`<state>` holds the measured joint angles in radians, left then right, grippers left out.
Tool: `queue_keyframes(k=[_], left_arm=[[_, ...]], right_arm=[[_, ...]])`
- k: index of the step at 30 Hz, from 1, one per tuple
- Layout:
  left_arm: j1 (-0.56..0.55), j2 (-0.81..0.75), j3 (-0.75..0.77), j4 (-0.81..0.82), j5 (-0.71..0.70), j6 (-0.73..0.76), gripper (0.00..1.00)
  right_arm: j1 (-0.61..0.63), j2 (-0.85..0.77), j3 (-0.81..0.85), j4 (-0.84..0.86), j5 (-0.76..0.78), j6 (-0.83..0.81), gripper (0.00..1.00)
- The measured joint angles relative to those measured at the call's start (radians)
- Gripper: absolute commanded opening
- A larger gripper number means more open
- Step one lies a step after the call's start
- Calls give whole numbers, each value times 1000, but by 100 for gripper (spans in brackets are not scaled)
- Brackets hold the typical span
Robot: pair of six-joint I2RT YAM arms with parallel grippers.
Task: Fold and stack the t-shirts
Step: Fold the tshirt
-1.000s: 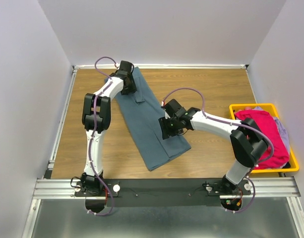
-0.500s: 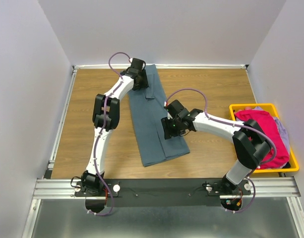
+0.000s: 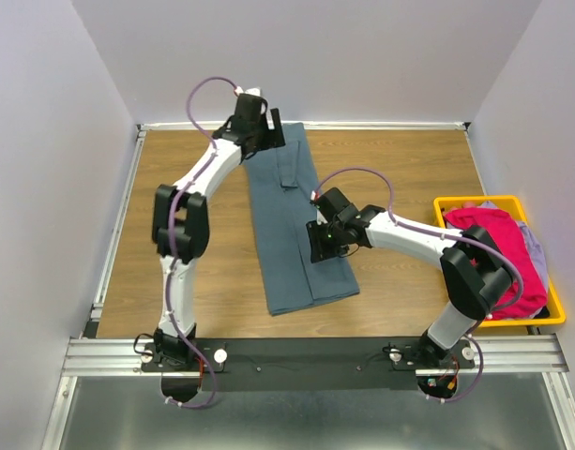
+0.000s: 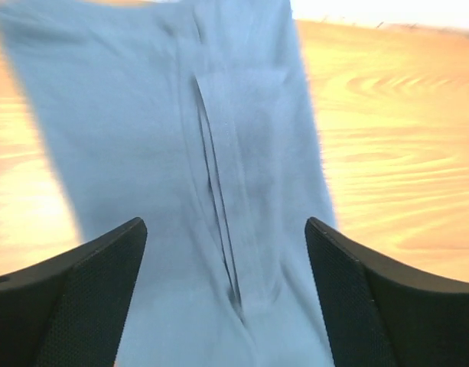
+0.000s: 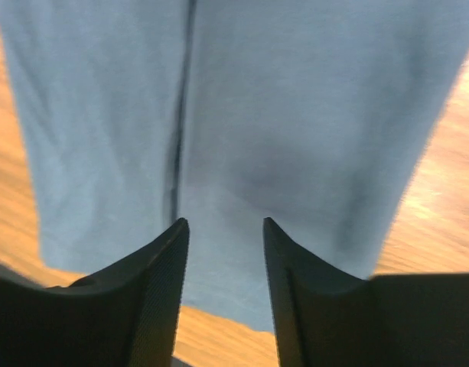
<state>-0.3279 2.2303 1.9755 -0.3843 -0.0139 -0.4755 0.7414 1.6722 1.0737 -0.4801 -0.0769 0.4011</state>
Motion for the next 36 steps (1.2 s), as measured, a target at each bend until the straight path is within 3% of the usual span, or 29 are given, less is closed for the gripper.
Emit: queue_keyframes(k=[4,9,12,20,24,29,36], left_arm=[[5,-251,-179,41,-34,9,98],[5,-611,-530,119,-80,13,98],[5,-748,-753,142,-86,13,98],[-37,-988,-1172,52,-74,-28,97],[-79,-1162,-1299,10,-60,-114,97],[-156,-1320,-1404,-41,-30,-275,96],[-283,-1272,-1448,-69,11,-435,95]], right_arm=[[0,0,-20,9,-60,25,44],[12,3,-61,8,-105,80,44],[41,22,-64,10,-129,127,44],[118,60,-48,8,-154,208,48],[119,37,-33,-4,-175,201,52],[97,-76,-20,-118,-39,183,58],[-100,-260,-165,-167,56,173,61]])
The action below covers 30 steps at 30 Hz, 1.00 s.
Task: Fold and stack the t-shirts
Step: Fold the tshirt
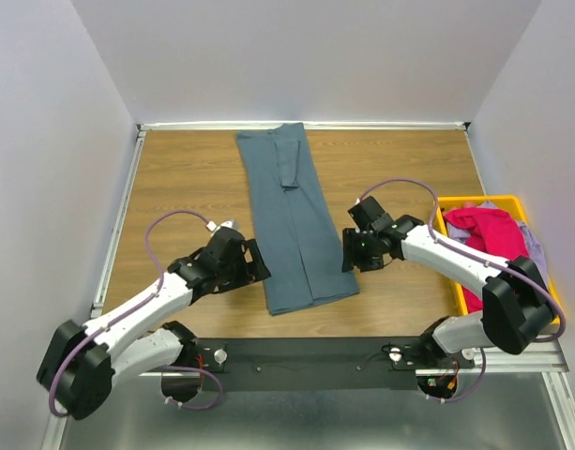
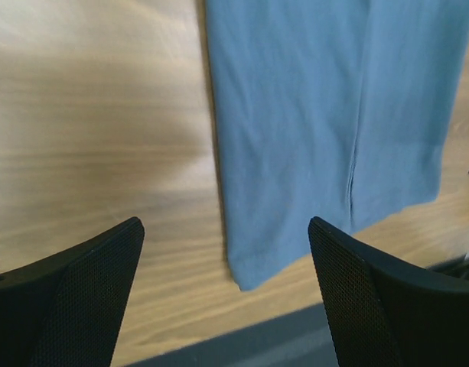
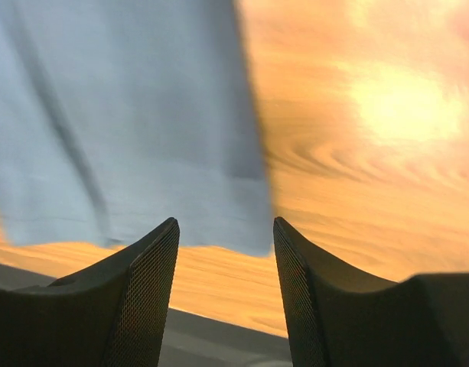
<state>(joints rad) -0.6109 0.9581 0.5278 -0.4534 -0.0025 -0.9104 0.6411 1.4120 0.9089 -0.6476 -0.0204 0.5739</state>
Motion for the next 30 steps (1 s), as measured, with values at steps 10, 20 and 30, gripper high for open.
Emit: queue_keyframes(k=[10,20,30], left_arm=[[-193,247,35,27,22,-121,87],[-280,335,90,43,20,-181,83],[-320,346,110,-20,-6,-222,80]], right_arm=[[-14,-6,-134,-18,-20,-29,56],[-15,29,-166,31,-42,-43,49],[-21,25,-193,93,-92,-56,8]])
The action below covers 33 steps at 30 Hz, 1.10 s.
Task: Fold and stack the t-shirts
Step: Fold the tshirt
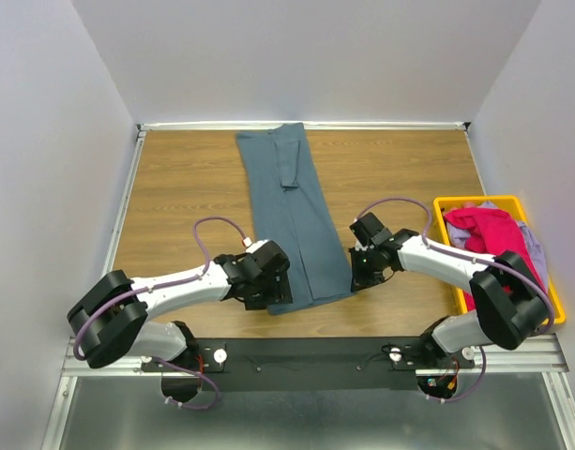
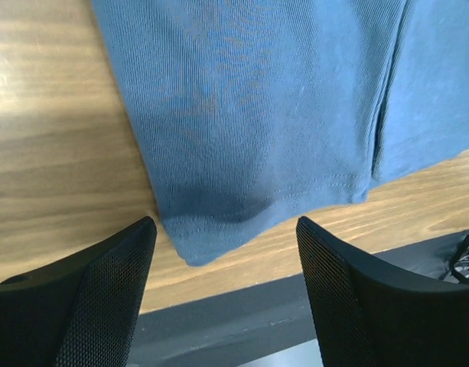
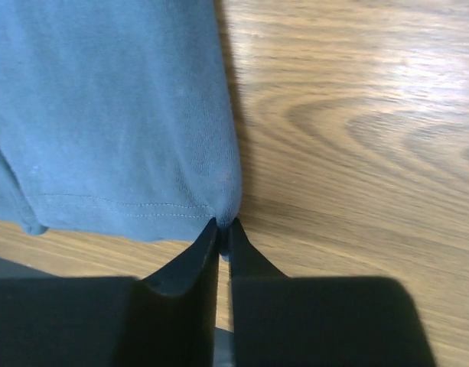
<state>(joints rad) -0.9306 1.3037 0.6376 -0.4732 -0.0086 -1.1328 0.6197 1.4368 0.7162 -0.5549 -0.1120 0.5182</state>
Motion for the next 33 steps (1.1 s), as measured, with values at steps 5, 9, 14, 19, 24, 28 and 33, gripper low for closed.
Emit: queue_keyframes(k=[5,9,14,19,24,28,33], left_arm=[[-26,0,0,-26,-8,-36,72],[-36,2,0,-42,-13,-62,68],[-50,4,7,-73,-32,-90,66],[-54,-1,42,-135,-71,-119,63],[-54,-4,63,-158,-100,-138,60],[-54,23,64,-160,-112,-140,52],[-55,74,65,-162,-115,-140,49]], right_arm=[[0,-10,-12,18,-18,-3,3],[0,-13,-16,23,-24,-5,3],[0,-18,-21,30,-31,-11,3],[0,-20,-24,33,-35,-14,3],[0,-24,-28,37,-35,-15,3],[0,-30,-32,39,-35,-14,3],[0,-39,-39,39,-36,-14,3]])
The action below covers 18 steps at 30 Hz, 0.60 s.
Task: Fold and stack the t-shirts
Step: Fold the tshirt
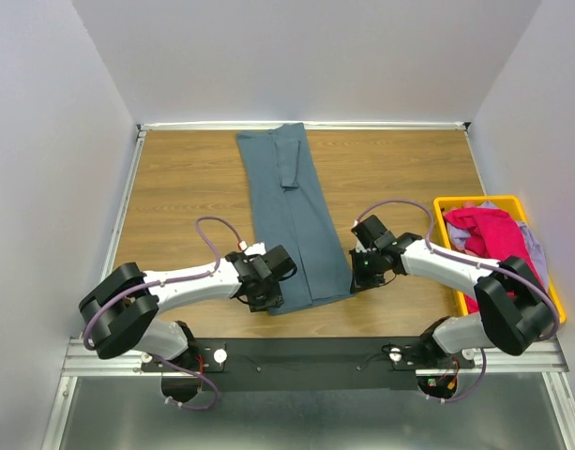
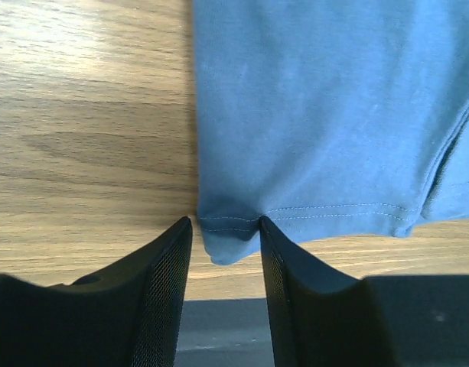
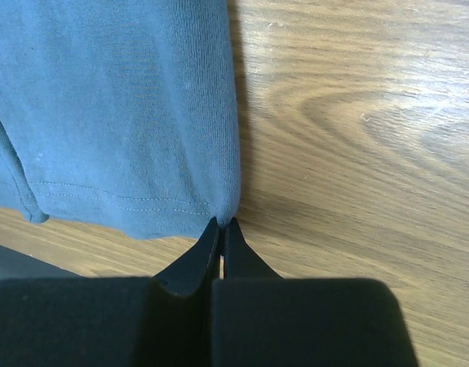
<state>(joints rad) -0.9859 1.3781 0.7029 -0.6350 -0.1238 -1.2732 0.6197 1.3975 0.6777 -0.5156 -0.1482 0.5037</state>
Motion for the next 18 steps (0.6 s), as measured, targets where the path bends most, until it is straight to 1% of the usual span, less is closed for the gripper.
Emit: queue_keyframes(k=[9,12,13,16,17,18], left_arm=[[-47,45,34,2,5,1,48],[-56,51,37,6,10,2,35],[-59,52,36,6,14,0,25],[-63,55,32,11,24,-1,8],[-64,55,32,12,24,-3,6],[-66,54,31,13,27,-4,0]], right_arm=[[0,-3,-3,0,-2,0,3],[0,-3,-3,0,-3,-1,3],[0,-3,-3,0,-3,-1,3],[0,-3,-3,-1,-9,-1,1],[0,-3,-3,-1,-11,-2,1],[0,-4,-4,-1,-14,-2,1]])
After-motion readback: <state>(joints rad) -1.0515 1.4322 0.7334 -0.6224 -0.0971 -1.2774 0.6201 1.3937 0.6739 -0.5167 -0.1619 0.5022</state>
